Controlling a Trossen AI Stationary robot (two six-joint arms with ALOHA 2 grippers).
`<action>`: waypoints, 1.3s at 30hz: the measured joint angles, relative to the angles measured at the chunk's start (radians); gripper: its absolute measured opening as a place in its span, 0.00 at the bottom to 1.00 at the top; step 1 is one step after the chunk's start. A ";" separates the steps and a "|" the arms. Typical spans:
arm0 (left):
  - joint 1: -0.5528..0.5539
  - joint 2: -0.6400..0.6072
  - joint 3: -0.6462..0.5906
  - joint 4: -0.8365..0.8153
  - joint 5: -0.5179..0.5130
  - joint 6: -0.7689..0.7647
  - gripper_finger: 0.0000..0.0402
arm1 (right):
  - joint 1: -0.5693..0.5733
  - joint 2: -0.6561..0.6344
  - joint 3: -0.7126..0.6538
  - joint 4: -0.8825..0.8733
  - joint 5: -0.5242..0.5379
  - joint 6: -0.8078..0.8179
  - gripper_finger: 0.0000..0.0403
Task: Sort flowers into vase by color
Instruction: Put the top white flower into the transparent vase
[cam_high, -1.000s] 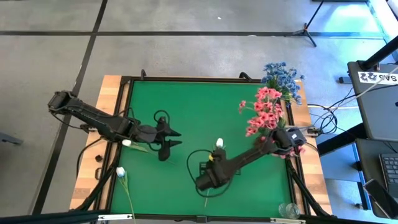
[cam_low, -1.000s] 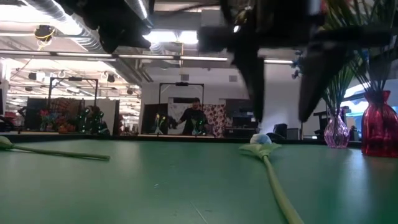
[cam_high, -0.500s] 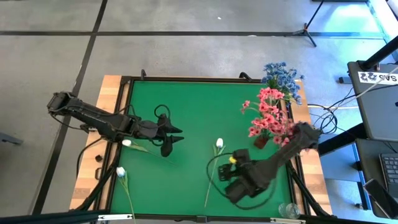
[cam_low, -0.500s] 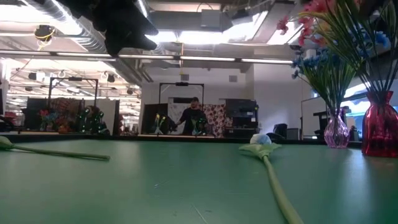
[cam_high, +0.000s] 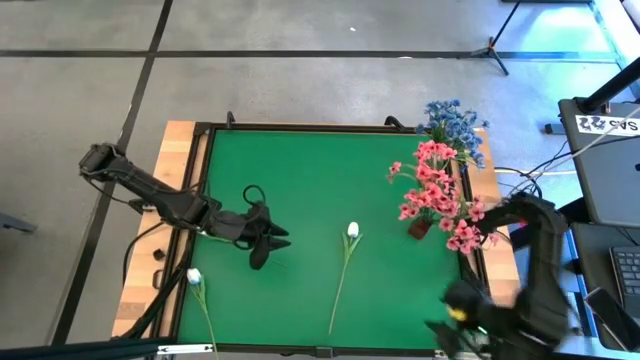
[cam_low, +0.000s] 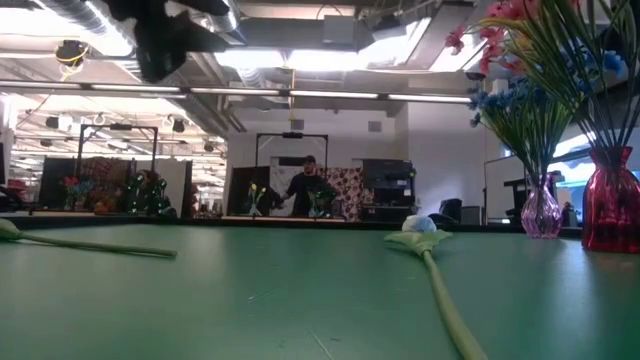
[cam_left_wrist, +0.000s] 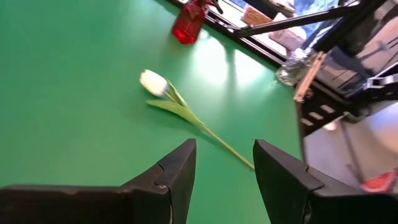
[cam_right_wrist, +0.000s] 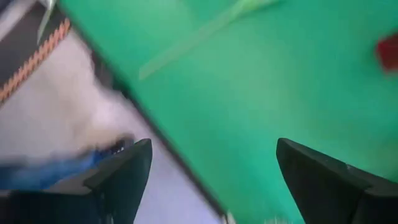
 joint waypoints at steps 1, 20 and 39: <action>-0.011 0.000 0.000 0.000 -0.002 -0.027 0.39 | 0.039 0.001 -0.020 0.017 -0.008 0.034 0.85; -0.080 0.000 0.000 -0.007 -0.127 -0.266 0.39 | -0.070 0.063 -0.570 0.750 0.021 0.143 0.81; -0.116 0.051 0.002 -0.108 0.030 -0.051 0.39 | -0.374 0.163 -0.601 0.814 0.149 0.256 0.81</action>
